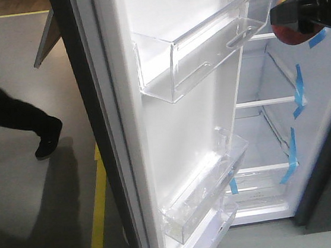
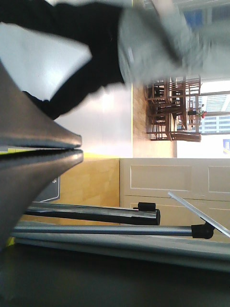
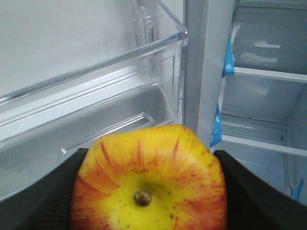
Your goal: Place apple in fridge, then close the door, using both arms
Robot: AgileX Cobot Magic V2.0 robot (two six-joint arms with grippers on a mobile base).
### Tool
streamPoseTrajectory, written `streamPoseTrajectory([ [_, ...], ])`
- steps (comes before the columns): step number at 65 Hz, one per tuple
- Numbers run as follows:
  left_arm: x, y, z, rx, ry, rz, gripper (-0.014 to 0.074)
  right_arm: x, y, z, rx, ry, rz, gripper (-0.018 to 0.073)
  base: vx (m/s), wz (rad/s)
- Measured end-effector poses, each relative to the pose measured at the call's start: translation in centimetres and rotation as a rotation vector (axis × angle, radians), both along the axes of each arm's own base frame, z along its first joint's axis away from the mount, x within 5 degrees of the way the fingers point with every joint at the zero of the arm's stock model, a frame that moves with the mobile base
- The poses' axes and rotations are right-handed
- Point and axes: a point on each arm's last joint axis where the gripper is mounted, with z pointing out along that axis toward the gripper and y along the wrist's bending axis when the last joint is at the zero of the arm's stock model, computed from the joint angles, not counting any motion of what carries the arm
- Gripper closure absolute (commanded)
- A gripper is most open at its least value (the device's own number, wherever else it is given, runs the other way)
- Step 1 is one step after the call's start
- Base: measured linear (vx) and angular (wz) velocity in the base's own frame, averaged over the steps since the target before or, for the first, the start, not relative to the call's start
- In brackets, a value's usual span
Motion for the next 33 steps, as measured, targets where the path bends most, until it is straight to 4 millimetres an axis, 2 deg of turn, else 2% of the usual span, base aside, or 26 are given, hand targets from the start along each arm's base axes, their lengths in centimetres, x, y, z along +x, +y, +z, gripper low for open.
streamPoseTrajectory([
  [7,0.0,0.0,0.0,0.0,0.0,0.0,0.0602,-0.1,0.1,0.1,0.014,-0.004,0.001,0.0567,0.0,0.0],
  [14,0.0,0.0,0.0,0.0,0.0,0.0,0.0602,-1.3,0.2,1.5,0.029,-0.052,0.012,0.0567,0.0,0.0],
  [17,0.0,0.0,0.0,0.0,0.0,0.0,0.0602,-2.1,0.3,2.6,0.028,-0.097,0.021,0.0567,0.0,0.0],
  [26,0.0,0.0,0.0,0.0,0.0,0.0,0.0602,-4.4,0.7,7.6,0.07,-0.296,0.067,0.0567,0.0,0.0],
  [33,0.0,0.0,0.0,0.0,0.0,0.0,0.0602,-4.9,1.4,10.4,0.098,-0.398,0.147,0.0567,0.0,0.0],
])
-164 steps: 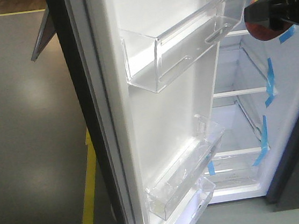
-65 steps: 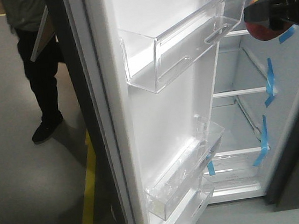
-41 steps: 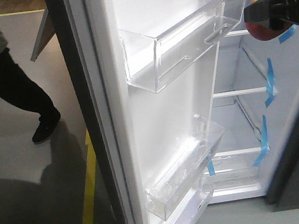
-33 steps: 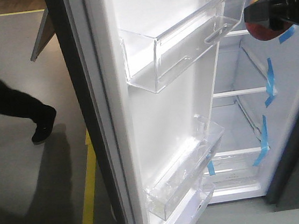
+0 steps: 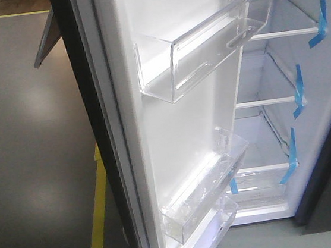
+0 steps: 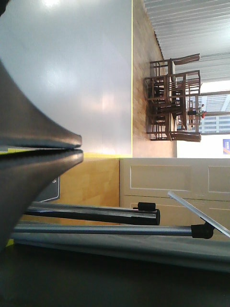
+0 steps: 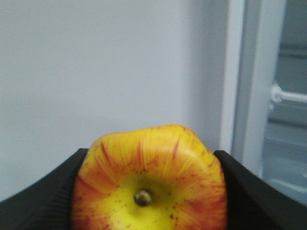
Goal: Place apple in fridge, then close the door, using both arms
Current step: 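Lower the apple into the upper clear door bin with the right gripper, then open the right gripper and withdraw it from the apple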
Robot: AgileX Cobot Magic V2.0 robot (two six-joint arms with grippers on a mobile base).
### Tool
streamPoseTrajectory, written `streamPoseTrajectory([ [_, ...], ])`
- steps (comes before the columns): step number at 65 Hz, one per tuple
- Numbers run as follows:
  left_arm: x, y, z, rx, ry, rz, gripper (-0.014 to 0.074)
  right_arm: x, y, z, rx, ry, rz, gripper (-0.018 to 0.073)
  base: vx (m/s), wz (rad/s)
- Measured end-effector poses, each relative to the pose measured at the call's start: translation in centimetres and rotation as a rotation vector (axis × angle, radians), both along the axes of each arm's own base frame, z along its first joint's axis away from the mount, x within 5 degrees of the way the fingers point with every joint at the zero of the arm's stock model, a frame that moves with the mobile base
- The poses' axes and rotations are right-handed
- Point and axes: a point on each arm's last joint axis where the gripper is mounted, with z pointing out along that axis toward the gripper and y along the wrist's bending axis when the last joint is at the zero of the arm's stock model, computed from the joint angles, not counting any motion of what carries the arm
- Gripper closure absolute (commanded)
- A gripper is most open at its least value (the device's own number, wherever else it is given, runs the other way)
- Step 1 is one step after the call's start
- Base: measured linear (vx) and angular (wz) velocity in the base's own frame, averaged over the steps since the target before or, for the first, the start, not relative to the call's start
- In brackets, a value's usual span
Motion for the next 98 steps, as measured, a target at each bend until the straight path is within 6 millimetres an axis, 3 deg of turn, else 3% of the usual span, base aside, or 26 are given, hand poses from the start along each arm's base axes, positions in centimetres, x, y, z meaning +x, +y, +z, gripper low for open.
streamPoseTrajectory([
  [8,0.0,0.0,0.0,0.0,0.0,0.0,0.0602,1.5,0.9,1.1,0.025,-0.021,0.11,0.0567,0.0,0.0],
  [11,0.0,0.0,0.0,0.0,0.0,0.0,0.0602,2.8,1.2,0.7,0.038,0.003,0.15,0.0567,0.0,0.0],
  [24,0.0,0.0,0.0,0.0,0.0,0.0,0.0602,9.0,2.1,-2.7,0.062,0.139,0.277,0.0564,0.0,0.0],
  [35,0.0,0.0,0.0,0.0,0.0,0.0,0.0602,12.0,2.4,-5.3,0.039,0.233,0.317,0.0552,0.0,0.0],
  [49,0.0,0.0,0.0,0.0,0.0,0.0,0.0602,12.3,2.4,-5.7,0.028,0.25,0.329,0.044,0.0,0.0],
  [67,0.0,0.0,0.0,0.0,0.0,0.0,0.0602,12.2,2.5,-5.9,0.006,0.27,0.342,0.0115,0.0,0.0],
  [75,0.0,0.0,0.0,0.0,0.0,0.0,0.0602,12.2,2.5,-6.0,0.004,0.274,0.34,0.0019,0.0,0.0],
  [98,0.0,0.0,0.0,0.0,0.0,0.0,0.0602,12.2,2.5,-6.0,0.034,0.293,0.332,-0.0003,0.0,0.0],
])
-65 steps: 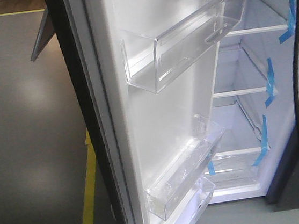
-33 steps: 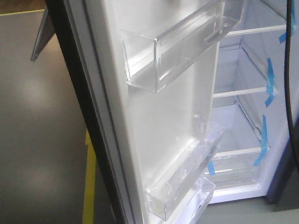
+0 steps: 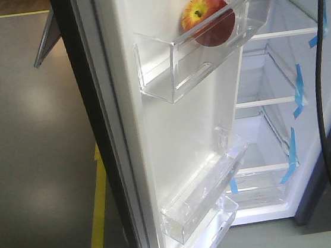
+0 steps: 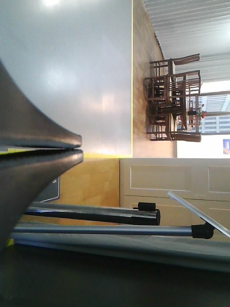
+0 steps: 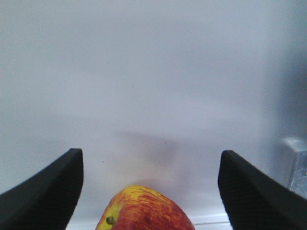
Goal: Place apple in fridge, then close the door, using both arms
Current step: 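Open the right gripper and withdraw it from the apple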
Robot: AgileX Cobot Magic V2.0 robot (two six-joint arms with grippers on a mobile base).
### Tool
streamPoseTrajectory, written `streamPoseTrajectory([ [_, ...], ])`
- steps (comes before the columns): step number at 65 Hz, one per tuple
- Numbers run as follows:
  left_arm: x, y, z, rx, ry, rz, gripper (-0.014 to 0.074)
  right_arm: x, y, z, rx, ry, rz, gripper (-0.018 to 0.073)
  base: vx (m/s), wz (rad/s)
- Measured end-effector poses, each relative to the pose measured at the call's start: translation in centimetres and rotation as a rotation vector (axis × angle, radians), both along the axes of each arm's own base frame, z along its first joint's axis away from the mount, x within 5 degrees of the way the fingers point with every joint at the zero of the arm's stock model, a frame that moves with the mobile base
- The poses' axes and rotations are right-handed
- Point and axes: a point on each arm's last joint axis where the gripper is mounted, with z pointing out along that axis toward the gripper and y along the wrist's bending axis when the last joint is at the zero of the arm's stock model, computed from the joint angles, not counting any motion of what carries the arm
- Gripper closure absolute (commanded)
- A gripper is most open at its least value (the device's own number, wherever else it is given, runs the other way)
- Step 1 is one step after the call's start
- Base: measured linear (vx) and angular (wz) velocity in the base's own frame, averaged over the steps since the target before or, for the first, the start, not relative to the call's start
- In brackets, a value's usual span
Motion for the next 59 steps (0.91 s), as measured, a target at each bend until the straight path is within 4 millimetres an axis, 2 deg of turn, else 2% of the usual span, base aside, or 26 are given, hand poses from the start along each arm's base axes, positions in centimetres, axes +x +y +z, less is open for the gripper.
streamPoseTrajectory([
  [7,0.0,0.0,0.0,0.0,0.0,0.0,0.0602,0.0,0.0,0.0,0.012,0.009,-0.002,0.0027,0.0,0.0],
  [13,0.0,0.0,0.0,0.0,0.0,0.0,0.0602,-0.2,0.1,0.2,0.034,0.013,0.009,0.0098,0.0,0.0],
  [18,0.0,0.0,0.0,0.0,0.0,0.0,0.0602,-0.8,0.3,0.8,0.052,0.008,0.025,0.0194,0.0,0.0],
  [24,0.0,0.0,0.0,0.0,0.0,0.0,0.0602,-1.9,0.3,1.7,0.052,-0.014,0.04,0.0354,0.0,0.0],
  [33,0.0,0.0,0.0,0.0,0.0,0.0,0.0602,-4.2,0.4,3.6,0.04,-0.064,0.066,0.0578,0.0,0.0],
  [49,0.0,0.0,0.0,0.0,-0.004,-0.001,0.0602,-9.9,0.9,6.1,-0.026,-0.11,0.202,0.0564,0.0,0.0],
  [59,0.0,-0.1,0.4,-0.044,-0.048,-0.01,0.0602,-13.2,0.8,6.7,-0.053,-0.174,0.184,0.0564,0.0,0.0],
])
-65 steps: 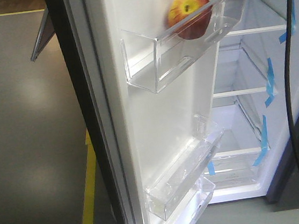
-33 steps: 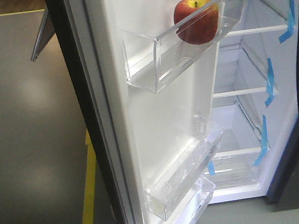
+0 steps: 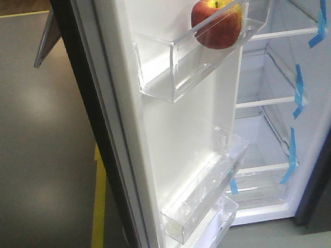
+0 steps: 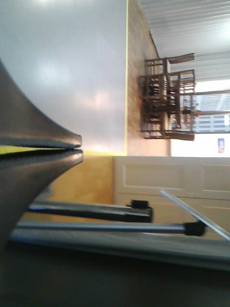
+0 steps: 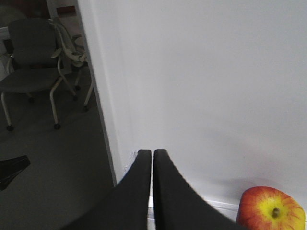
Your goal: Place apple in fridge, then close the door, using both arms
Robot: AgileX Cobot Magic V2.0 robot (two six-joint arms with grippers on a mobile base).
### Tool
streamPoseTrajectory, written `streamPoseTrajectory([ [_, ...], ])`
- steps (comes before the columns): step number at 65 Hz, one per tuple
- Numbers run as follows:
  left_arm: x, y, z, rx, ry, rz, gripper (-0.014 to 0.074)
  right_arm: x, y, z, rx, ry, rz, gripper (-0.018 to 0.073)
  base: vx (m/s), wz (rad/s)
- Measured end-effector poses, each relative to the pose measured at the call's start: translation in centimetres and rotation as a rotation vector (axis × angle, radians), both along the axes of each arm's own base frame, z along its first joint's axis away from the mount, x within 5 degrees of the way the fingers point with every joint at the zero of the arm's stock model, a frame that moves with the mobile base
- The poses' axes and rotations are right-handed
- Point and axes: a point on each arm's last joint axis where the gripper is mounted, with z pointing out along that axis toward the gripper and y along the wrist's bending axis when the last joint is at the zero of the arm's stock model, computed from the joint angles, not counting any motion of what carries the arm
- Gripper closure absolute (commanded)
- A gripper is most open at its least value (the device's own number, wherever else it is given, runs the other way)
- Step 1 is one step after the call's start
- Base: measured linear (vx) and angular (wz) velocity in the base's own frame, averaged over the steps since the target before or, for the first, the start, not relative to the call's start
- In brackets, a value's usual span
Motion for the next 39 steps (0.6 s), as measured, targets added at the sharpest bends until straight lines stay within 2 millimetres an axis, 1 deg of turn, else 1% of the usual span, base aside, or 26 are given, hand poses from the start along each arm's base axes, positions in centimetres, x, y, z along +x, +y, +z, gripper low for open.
streamPoseTrajectory([
  [6,0.0,-0.1,0.4,-0.12,-0.054,-0.016,0.0602,-1.7,-0.2,-0.9,0.008,-0.004,-0.034,0.0564,0.0,0.0],
  [13,-0.1,-0.1,0.8,-0.281,-0.11,-0.036,0.0602,-3.5,-0.4,-3.1,0.009,0.014,-0.075,0.0564,0.0,0.0],
  [14,-0.1,-0.1,0.8,-0.3,-0.117,-0.039,0.0602,-3.7,-0.4,-3.8,0.007,0.029,-0.079,0.0564,0.0,0.0],
  [15,-0.1,-0.1,0.9,-0.318,-0.122,-0.041,0.0602,-4.2,-0.4,-4.1,0.004,0.026,-0.082,0.0564,0.0,0.0],
  [19,-0.1,0.0,1.0,-0.381,-0.142,-0.049,0.0602,-5.3,-0.5,-5.7,-0.01,0.037,-0.094,0.0564,0.0,0.0],
  [21,-0.1,0.0,1.1,-0.399,-0.152,-0.052,0.0602,-5.7,-0.6,-7.0,-0.018,0.058,-0.101,0.0564,0.0,0.0],
  [23,-0.1,0.0,1.1,-0.416,-0.161,-0.056,0.0602,-6.6,-0.7,-7.7,-0.022,0.059,-0.109,0.0564,0.0,0.0],
  [29,-0.2,0.0,1.4,-0.425,-0.191,-0.064,0.0602,-8.5,-0.9,-10.5,-0.026,0.082,-0.144,0.0564,0.0,0.0],
  [30,-0.2,0.0,1.5,-0.424,-0.2,-0.066,0.0602,-8.7,-0.9,-11.3,-0.026,0.095,-0.151,0.0564,0.0,0.0],
  [31,-0.2,0.0,1.5,-0.424,-0.207,-0.067,0.0602,-9.2,-0.9,-11.6,-0.025,0.089,-0.158,0.0564,0.0,0.0],
  [36,-0.3,0.0,1.9,-0.425,-0.247,-0.077,0.0602,-10.7,-1.2,-13.6,-0.017,0.088,-0.199,0.0564,0.0,0.0],
  [39,-0.4,-0.1,2.2,-0.434,-0.282,-0.088,0.0602,-11.7,-1.3,-15.2,-0.011,0.093,-0.225,0.0564,0.0,0.0],
])
